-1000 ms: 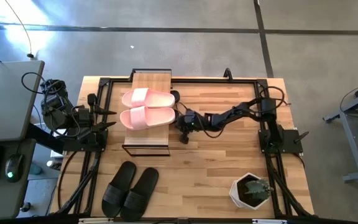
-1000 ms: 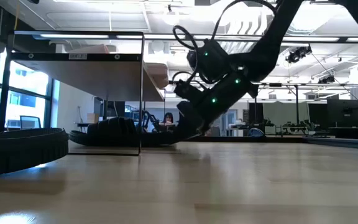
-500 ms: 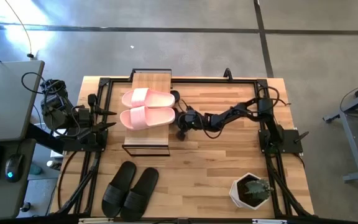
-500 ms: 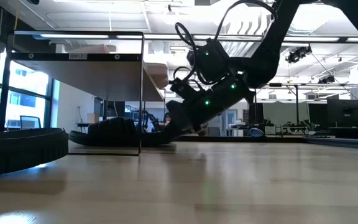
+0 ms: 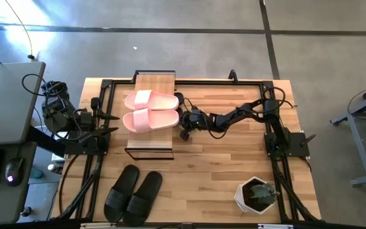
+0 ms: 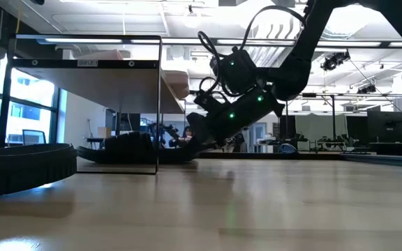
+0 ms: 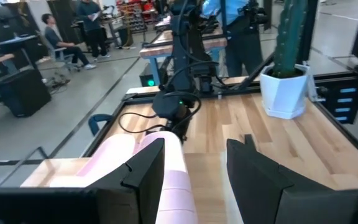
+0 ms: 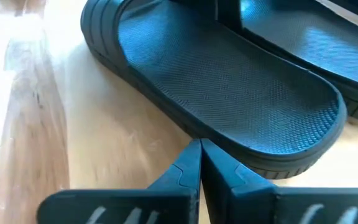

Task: Pick and place slides into the shelf
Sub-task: Put the black slide under the shelf

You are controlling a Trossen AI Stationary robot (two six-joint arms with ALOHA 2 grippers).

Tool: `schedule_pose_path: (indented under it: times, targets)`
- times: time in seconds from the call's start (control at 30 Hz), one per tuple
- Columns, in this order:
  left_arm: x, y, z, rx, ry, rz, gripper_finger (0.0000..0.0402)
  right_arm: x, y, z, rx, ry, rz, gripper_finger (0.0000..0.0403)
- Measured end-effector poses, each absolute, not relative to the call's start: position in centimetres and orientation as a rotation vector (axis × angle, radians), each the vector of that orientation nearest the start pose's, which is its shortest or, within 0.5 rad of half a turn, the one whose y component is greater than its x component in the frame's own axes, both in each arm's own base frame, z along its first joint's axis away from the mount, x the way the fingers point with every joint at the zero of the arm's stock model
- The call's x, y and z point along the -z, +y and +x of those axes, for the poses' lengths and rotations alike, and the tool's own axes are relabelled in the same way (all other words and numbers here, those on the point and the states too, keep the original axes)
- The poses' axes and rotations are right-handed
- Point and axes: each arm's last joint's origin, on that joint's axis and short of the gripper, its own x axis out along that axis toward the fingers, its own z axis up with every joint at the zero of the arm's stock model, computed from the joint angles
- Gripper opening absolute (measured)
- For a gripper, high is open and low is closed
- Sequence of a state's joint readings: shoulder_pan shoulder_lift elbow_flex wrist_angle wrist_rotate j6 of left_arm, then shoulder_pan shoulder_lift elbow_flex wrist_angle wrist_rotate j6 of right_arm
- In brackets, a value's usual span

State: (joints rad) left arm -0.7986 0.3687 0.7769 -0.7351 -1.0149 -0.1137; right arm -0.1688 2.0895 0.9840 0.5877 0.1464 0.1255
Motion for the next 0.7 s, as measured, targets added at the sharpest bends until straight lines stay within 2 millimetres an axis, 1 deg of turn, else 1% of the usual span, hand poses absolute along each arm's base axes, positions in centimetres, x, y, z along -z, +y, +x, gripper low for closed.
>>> schedule_pose_path:
  times: [0.13,0.23,0.37,0.5,0.57,0.63,0.7]
  targets:
    - [-32.5,-2.4,5.7,-0.175,0.196,0.133,0.0156,-9.3,-7.0,39.2,0.326,0.501,0.123,0.0000]
    - [-32.3,-3.1,6.3,-0.155,0.226,0.159,0.0156,-9.3,-7.0,39.2,0.316,0.503,0.117,0.0000]
    - [-31.1,-4.0,7.1,-0.160,0.332,0.241,0.0148,-9.3,-7.0,39.2,0.304,0.504,0.116,0.0000]
    - [-29.8,-3.9,7.1,-0.221,0.453,0.268,0.0125,-9.3,-7.0,39.2,0.288,0.504,0.121,0.0000]
    - [-30.3,-4.1,7.3,-0.227,0.461,0.252,0.0112,-9.3,-7.0,39.2,0.288,0.504,0.121,0.0000]
    - [-30.4,-4.0,7.1,-0.226,0.502,0.260,0.0098,-9.3,-7.0,39.2,0.288,0.506,0.121,0.0000]
    - [-30.9,-3.9,7.1,-0.241,0.519,0.220,0.0083,-9.3,-7.0,39.2,0.288,0.507,0.121,0.0000]
